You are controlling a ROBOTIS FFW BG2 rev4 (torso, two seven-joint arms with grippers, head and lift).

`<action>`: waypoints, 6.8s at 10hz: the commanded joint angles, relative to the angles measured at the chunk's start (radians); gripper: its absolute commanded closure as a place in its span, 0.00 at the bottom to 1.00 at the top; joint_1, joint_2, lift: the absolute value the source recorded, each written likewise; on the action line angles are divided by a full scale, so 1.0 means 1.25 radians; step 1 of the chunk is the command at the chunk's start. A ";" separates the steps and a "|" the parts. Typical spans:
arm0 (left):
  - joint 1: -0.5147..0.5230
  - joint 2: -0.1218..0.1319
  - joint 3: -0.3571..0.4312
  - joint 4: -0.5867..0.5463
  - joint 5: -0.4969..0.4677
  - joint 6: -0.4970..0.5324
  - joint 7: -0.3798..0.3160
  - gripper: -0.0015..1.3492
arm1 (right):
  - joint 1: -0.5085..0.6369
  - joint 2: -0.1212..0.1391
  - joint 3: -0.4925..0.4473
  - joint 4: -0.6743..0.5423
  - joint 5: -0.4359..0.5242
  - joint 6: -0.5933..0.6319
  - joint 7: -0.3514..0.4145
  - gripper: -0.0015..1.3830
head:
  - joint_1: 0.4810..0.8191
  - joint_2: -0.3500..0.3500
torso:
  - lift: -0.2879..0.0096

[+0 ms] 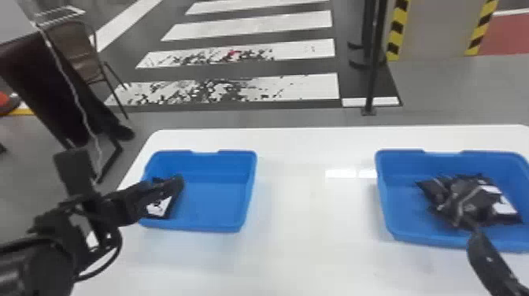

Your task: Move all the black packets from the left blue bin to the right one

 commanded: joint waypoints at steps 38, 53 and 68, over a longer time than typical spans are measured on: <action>-0.050 0.031 -0.461 -0.096 0.168 0.096 0.032 0.90 | -0.295 -0.054 0.067 0.098 -0.128 0.306 0.183 0.15 | 0.63 0.49 | 0.50; -0.021 0.033 -0.512 -0.078 0.279 0.059 0.028 0.09 | -0.422 -0.050 0.048 0.193 -0.195 0.302 0.209 0.92 | 0.63 0.34 | 0.50; 0.404 -0.067 -0.116 -0.245 0.286 -0.356 -0.096 0.13 | -0.316 -0.080 -0.127 0.218 -0.097 0.110 0.101 0.15 | 0.63 0.28 | 0.50</action>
